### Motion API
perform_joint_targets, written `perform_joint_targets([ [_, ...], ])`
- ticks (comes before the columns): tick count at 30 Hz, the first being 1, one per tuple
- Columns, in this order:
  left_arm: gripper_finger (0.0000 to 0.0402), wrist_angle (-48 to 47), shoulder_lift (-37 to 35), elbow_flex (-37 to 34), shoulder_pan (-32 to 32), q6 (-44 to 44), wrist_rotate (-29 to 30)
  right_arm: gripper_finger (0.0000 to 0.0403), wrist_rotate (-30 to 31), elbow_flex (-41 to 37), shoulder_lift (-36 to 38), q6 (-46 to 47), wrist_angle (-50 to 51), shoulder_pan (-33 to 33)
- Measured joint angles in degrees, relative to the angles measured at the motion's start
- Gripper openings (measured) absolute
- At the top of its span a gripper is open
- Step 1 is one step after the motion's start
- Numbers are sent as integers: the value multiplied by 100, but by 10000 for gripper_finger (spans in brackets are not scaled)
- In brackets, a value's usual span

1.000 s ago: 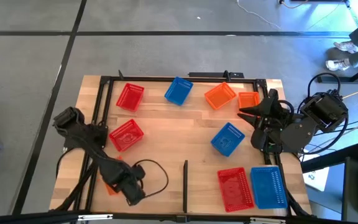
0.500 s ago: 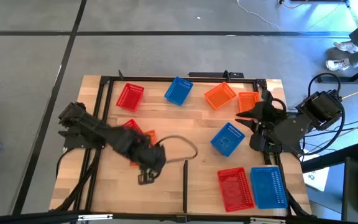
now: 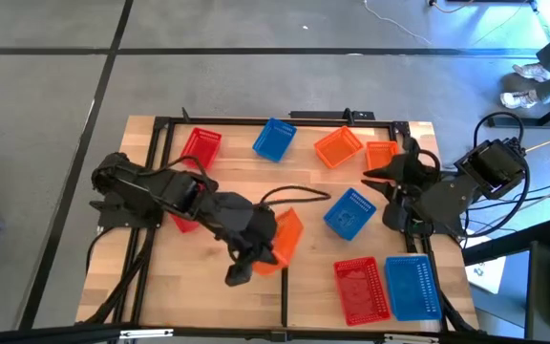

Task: Stack baskets on shelf by color
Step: Put the bottom orange basket on the shelf

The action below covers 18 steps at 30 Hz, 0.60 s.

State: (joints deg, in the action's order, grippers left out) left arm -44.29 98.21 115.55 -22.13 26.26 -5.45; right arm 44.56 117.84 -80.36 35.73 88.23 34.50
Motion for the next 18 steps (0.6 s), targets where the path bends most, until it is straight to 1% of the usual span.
perform_joint_targets([
  [3, 0, 406, 64, 9, -16, 1, -54, 77, 232, 0, 2, 1, 0, 0],
  [5, 0, 447, 172, 2, -37, 45, 56, 77, 223, 0, 13, 6, 2, 0],
  [7, 0, 489, 305, 2, -52, 50, 200, 77, 76, 0, 40, 112, 9, 0],
  [10, 0, 418, 498, 2, -78, 42, 254, 77, -435, 0, 131, 106, 69, 0],
  [13, 0, 123, 615, -5, -88, 13, 252, 77, -1049, 0, 195, -391, 125, 0],
  [16, 0, -161, 620, -9, -90, -68, 288, 77, -1534, 0, 180, -937, 127, 0],
  [18, 0, -178, 614, -9, -87, -252, 414, 77, -1783, 0, 133, -1267, 127, 0],
])
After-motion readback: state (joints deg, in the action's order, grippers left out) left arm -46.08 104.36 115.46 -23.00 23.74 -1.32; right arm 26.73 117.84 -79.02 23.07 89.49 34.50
